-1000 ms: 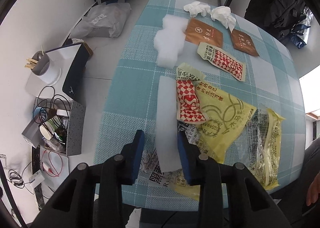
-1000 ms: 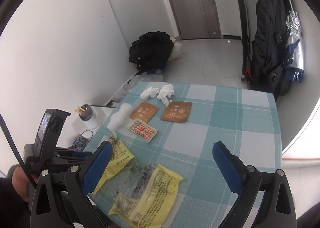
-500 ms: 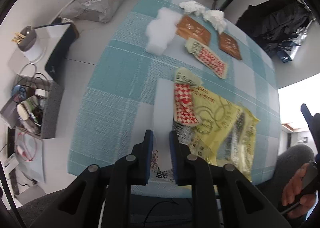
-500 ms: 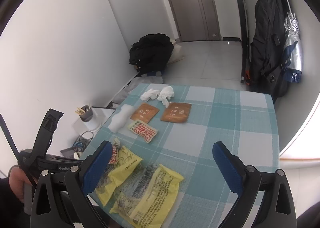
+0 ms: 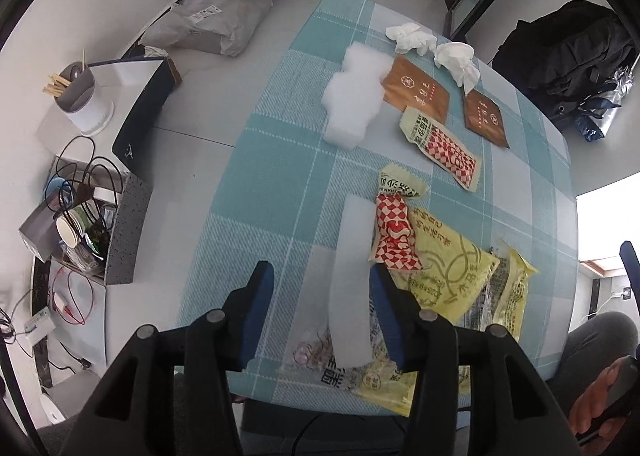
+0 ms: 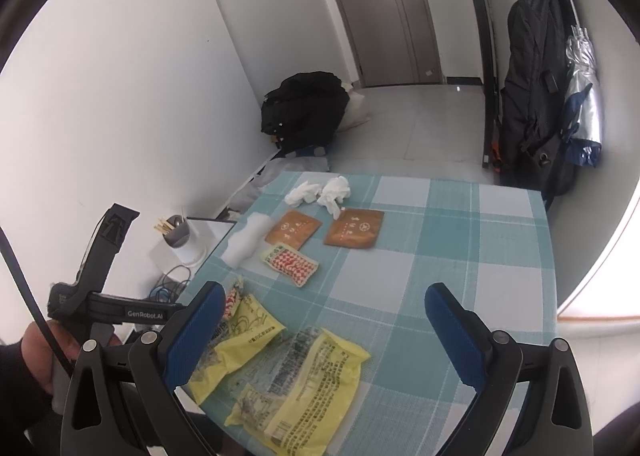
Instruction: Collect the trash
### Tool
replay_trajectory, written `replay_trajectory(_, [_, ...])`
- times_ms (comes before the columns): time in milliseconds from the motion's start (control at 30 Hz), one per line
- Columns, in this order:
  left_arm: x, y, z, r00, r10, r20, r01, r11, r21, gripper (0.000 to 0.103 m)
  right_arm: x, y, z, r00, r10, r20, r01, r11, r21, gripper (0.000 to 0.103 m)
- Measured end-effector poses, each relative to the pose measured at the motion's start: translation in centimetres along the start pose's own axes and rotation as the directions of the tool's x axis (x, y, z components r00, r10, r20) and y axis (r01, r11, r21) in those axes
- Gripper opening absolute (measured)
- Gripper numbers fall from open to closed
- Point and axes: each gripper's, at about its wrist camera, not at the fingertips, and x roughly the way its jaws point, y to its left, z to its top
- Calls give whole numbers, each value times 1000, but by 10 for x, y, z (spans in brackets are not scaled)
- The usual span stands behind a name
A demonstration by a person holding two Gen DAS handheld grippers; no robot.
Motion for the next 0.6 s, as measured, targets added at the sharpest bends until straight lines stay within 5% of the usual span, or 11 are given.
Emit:
replay_trajectory(233, [8,-3,-5,1000,3,-21,-2,999,47,45,-2,-2,1,1000,2,2,-2,1000,6,101])
replay_trajectory(500, [17,-20,-12,993,113,-29,-105,975,197,45,-3,-3,1,1000,7,8,-7,1000,12,101])
replay_trajectory(600, [15,-16,-12,994,107,-19,-102,976,194,29,-3,-3,1,1000,5,10,-5,1000,13,101])
